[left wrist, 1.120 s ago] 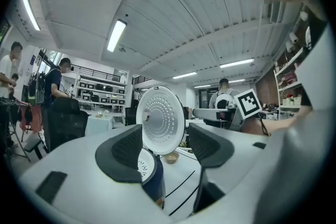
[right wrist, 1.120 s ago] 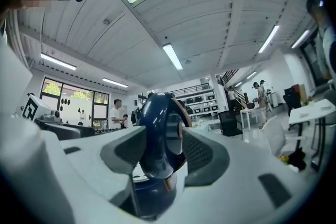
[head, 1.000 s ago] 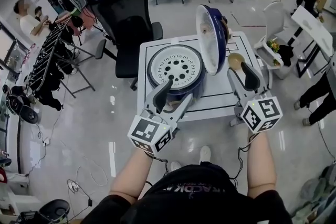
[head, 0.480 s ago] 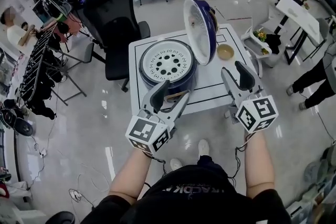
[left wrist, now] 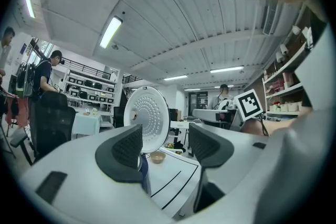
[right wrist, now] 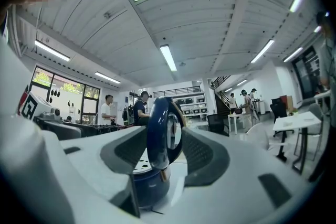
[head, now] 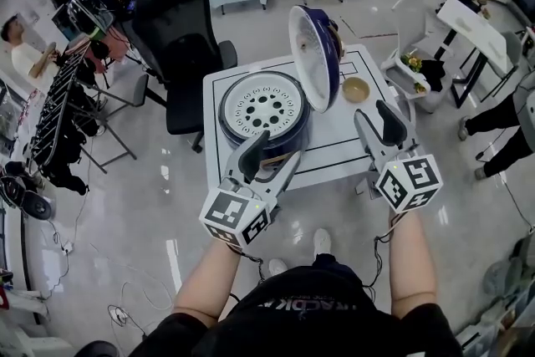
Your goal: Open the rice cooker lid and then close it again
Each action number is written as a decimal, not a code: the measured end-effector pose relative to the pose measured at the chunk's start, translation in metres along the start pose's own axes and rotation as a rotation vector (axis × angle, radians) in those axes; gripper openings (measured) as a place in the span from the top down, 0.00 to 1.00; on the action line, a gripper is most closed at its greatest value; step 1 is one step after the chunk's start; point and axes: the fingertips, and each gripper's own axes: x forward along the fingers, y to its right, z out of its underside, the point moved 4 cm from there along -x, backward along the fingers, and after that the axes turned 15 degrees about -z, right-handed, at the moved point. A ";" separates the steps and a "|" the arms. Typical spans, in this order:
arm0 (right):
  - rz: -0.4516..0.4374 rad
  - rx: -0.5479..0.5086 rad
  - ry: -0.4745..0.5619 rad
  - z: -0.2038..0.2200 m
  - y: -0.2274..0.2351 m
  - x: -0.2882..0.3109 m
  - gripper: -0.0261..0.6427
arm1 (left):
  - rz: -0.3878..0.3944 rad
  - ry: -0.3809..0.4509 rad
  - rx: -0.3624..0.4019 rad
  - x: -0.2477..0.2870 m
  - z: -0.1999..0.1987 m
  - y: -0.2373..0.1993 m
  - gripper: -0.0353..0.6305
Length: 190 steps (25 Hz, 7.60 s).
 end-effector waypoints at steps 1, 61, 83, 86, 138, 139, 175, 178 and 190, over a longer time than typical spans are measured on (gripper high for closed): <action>-0.001 0.000 0.001 -0.001 0.003 0.001 0.67 | -0.002 0.002 0.001 0.002 -0.001 0.001 0.54; -0.269 -0.048 -0.104 0.029 0.124 0.171 0.67 | -0.349 0.013 0.050 0.099 -0.016 -0.012 0.54; -0.196 -0.089 -0.138 0.028 0.123 0.178 0.78 | -0.306 0.038 0.064 0.099 -0.022 -0.034 0.64; -0.183 -0.105 -0.146 0.026 0.123 0.180 0.78 | -0.310 0.050 0.062 0.095 -0.025 -0.039 0.78; -0.169 -0.847 -0.579 0.073 -0.060 0.276 0.74 | -0.113 -0.061 0.068 0.108 -0.008 -0.200 0.94; -0.166 -0.849 -0.582 0.074 -0.060 0.276 0.74 | -0.108 -0.066 0.066 0.108 -0.005 -0.201 0.94; -0.186 -0.981 -0.684 0.108 -0.084 0.285 0.71 | -0.101 -0.162 0.007 0.104 0.044 -0.219 0.94; -0.191 -1.020 -0.688 0.108 -0.084 0.285 0.71 | -0.106 -0.161 0.001 0.105 0.044 -0.219 0.94; -0.264 -0.865 -0.559 0.093 -0.079 0.253 0.70 | -0.169 -0.069 -0.007 0.092 0.018 -0.199 0.81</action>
